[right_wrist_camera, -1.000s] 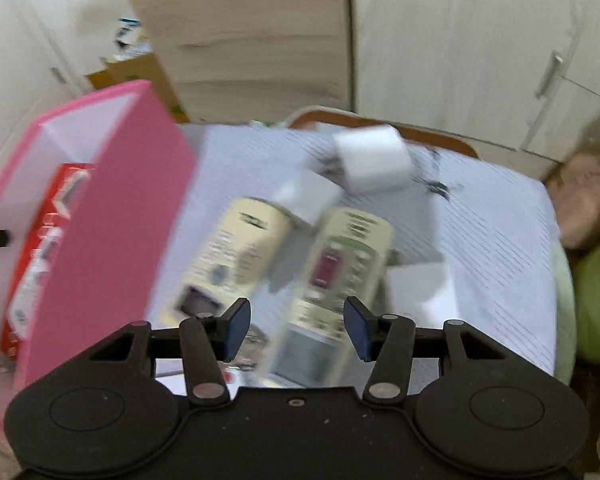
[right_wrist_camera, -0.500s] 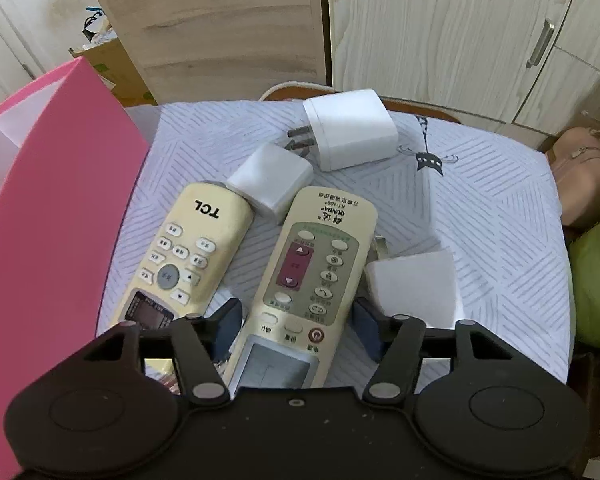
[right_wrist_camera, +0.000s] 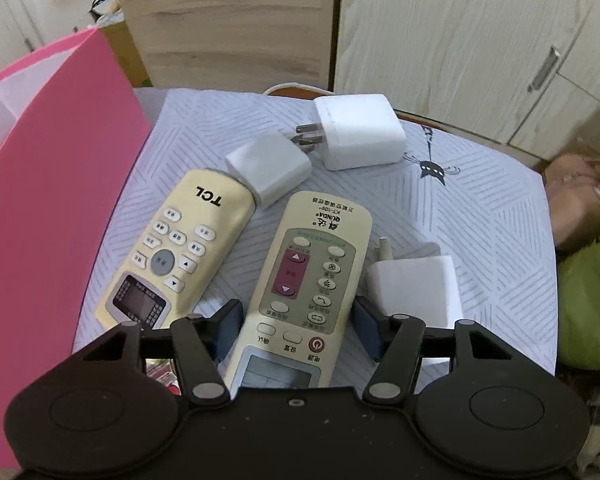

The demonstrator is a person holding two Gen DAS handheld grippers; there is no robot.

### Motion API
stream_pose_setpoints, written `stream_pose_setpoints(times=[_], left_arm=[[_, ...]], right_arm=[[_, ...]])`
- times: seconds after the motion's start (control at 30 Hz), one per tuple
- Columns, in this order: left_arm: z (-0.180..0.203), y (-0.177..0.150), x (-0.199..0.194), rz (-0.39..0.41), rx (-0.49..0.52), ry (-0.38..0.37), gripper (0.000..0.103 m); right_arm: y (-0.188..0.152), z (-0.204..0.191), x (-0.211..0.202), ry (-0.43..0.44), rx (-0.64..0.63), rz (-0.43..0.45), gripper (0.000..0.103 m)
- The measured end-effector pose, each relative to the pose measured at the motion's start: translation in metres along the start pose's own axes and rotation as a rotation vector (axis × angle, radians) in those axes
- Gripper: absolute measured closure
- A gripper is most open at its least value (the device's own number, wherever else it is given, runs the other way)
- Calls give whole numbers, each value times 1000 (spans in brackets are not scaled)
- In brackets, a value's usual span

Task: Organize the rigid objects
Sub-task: 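Grasp the cream remote with purple buttons with the right tool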

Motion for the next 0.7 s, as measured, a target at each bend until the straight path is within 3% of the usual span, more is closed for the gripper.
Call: stream_pose_setpoints(times=[0.27, 0.7], left_arm=[[3, -1, 0, 3, -1, 10, 93], [3, -1, -3, 10, -8, 9, 93]], right_arm=[[1, 2, -8, -11, 21, 48, 43], [-5, -8, -79, 47, -24, 244, 44]])
Point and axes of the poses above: each gripper's, at about its wrist camera, not at the fingertips, and x roughly the way its jaws point, z to its right, y to its top, the point moved 9 cm from there along x, roughly the way its jaws point, and after that the axes turned 14 degrees about -z, right-handed, at the moved point
